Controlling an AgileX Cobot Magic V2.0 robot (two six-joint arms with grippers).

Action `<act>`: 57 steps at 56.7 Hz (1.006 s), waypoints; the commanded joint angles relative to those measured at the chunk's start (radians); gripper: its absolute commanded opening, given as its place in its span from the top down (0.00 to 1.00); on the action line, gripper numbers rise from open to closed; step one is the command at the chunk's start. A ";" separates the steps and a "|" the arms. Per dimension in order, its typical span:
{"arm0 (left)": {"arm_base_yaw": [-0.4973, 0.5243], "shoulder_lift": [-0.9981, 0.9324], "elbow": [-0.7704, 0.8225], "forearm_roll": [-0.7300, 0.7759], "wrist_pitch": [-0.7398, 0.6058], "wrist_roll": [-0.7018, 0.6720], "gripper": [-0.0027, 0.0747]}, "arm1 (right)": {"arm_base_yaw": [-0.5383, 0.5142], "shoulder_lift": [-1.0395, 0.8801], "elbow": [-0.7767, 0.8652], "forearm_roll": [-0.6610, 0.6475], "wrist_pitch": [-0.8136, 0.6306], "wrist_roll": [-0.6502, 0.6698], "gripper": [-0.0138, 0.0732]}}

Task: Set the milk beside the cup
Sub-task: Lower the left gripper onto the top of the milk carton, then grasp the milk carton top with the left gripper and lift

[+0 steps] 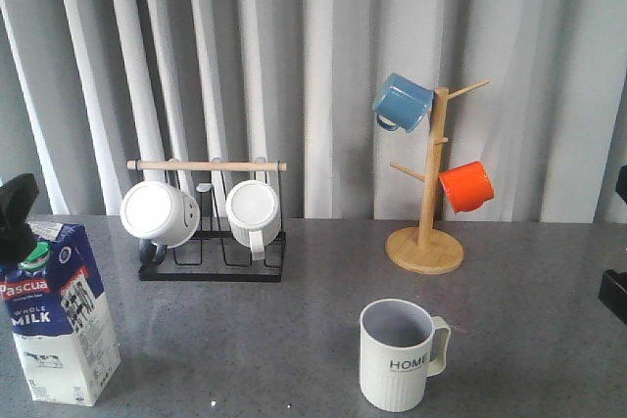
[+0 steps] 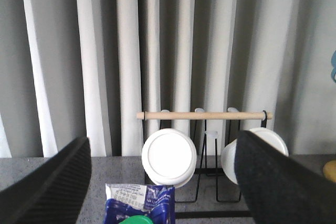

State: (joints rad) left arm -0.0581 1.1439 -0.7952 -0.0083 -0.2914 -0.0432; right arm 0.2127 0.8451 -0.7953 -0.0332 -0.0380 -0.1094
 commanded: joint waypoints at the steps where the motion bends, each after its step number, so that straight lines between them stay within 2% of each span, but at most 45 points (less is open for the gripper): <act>1: -0.003 0.032 -0.070 -0.007 -0.043 -0.001 0.28 | -0.008 -0.008 -0.030 -0.001 -0.073 -0.012 0.85; 9: -0.003 0.092 -0.120 -0.007 0.022 0.000 0.28 | -0.008 -0.008 -0.030 -0.001 -0.073 -0.012 0.85; 57: 0.037 0.217 -0.119 -0.007 0.038 -0.004 0.28 | -0.008 -0.008 -0.030 -0.001 -0.073 -0.012 0.85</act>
State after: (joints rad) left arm -0.0206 1.3670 -0.8835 -0.0083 -0.1999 -0.0375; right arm 0.2127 0.8451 -0.7953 -0.0332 -0.0382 -0.1094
